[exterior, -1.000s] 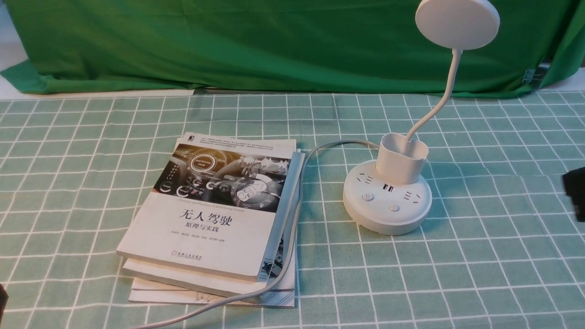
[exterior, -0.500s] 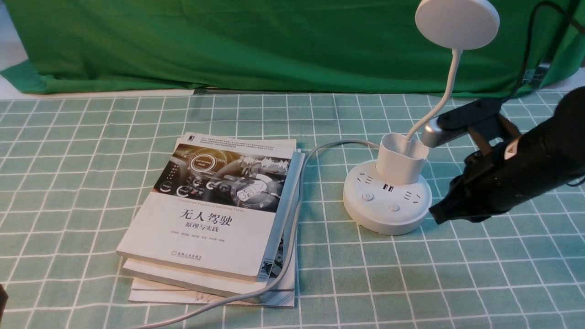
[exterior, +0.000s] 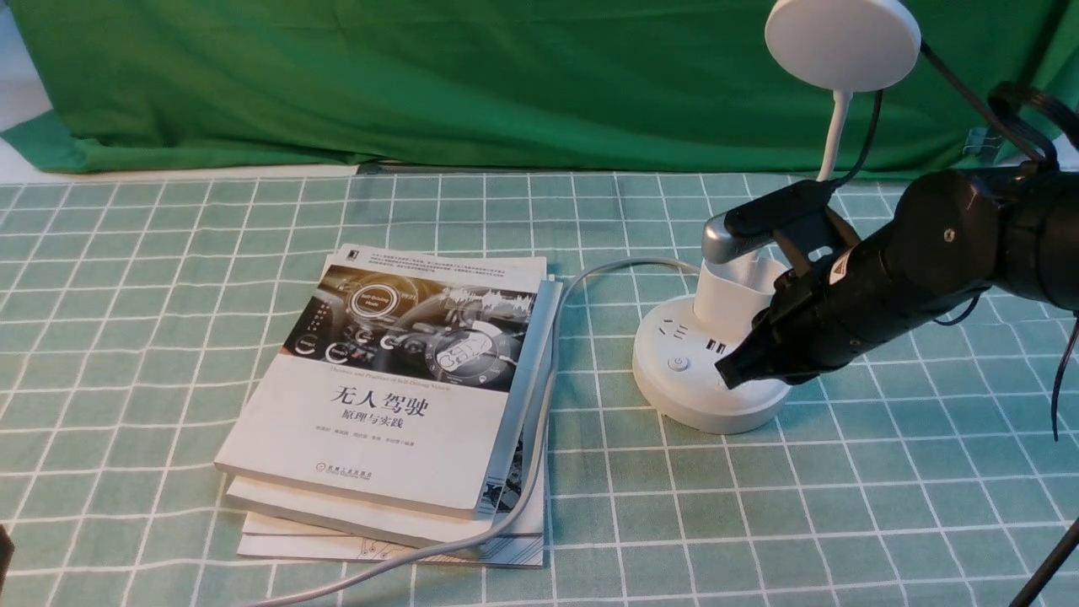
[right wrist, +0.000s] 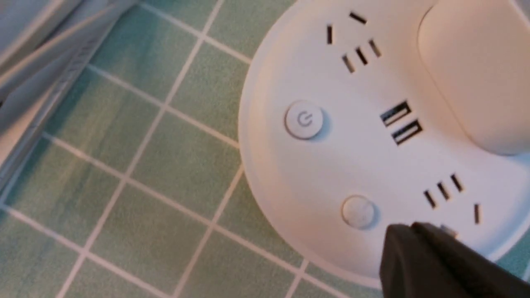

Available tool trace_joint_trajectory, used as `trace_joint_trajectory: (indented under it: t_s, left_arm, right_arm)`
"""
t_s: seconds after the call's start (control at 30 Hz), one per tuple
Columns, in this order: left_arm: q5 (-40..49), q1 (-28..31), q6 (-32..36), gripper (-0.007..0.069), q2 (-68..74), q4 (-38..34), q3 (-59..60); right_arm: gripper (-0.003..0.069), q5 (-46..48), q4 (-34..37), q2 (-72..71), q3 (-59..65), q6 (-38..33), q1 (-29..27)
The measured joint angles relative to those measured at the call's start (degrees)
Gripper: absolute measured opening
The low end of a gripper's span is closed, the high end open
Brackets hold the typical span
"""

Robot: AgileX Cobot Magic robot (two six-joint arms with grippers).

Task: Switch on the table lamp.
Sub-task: 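Press the button on the base of the white desk lamp with the right gripper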

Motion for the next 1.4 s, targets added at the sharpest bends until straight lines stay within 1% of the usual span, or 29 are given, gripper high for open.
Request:
trace_joint_trajectory:
  t_s: [0.4, 1.4]
  left_arm:
    - [0.0, 0.0, 0.0, 0.0021, 0.0, 0.2, 0.0]
    - [0.0, 0.0, 0.0, 0.0021, 0.0, 0.4, 0.0]
  right_arm:
    - [0.0029, -3.3, 0.0, 3.3, 0.0, 0.0, 0.2]
    - [0.0030, -4.1, 0.0, 5.3, -0.9, 0.0, 1.1]
